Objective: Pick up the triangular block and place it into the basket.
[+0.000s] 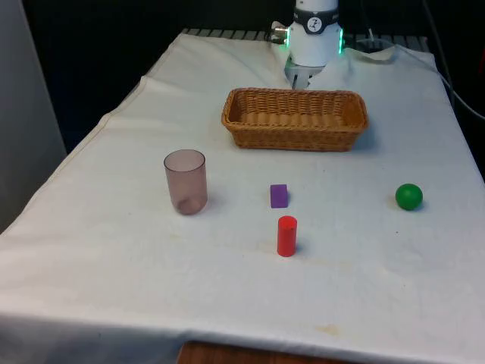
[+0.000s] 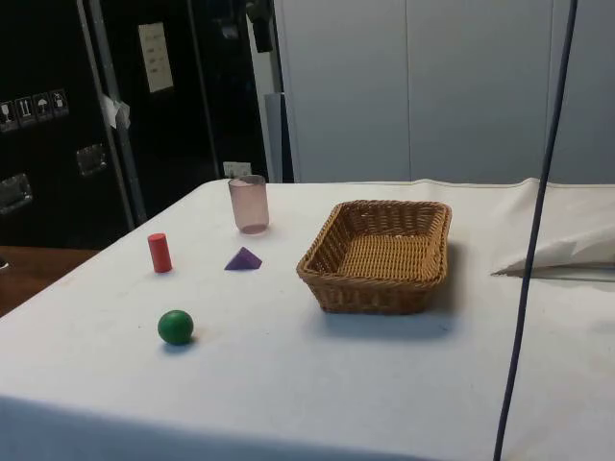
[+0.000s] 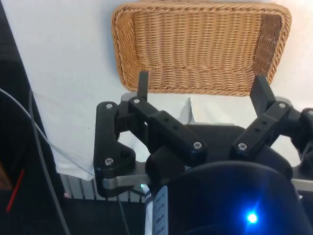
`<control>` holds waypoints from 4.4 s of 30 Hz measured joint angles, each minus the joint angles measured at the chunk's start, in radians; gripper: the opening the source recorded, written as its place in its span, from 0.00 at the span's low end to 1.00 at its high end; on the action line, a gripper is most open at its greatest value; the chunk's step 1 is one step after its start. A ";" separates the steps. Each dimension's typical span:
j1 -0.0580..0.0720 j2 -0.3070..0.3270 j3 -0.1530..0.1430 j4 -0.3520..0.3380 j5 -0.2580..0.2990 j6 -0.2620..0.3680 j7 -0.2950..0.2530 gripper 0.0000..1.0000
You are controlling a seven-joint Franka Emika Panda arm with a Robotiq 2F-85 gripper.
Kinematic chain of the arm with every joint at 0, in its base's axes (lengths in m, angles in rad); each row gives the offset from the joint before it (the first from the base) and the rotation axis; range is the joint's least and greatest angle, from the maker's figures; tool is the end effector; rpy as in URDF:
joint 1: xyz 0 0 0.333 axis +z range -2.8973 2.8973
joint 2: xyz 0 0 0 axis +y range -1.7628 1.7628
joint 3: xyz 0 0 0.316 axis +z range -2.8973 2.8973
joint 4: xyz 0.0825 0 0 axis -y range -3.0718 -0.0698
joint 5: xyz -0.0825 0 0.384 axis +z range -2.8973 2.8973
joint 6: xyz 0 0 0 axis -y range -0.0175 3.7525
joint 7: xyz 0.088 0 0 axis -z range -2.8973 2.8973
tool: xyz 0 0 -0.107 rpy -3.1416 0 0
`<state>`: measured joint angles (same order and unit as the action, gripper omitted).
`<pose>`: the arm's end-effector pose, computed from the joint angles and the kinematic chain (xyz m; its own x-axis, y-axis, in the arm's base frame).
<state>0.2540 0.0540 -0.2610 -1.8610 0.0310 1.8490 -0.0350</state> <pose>0.5693 0.0007 0.4806 0.9978 0.0190 -0.0636 0.0179 -0.9997 -0.0175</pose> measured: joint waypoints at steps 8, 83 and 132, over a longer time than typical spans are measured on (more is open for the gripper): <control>0.001 0.028 0.011 0.002 0.002 0.036 0.010 1.00; -0.027 0.347 -0.014 -0.092 0.003 0.570 -0.147 1.00; -0.033 0.600 0.000 -0.051 0.210 0.761 -0.258 0.38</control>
<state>0.2210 0.6540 -0.2610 -1.9120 0.2410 2.6100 -0.2930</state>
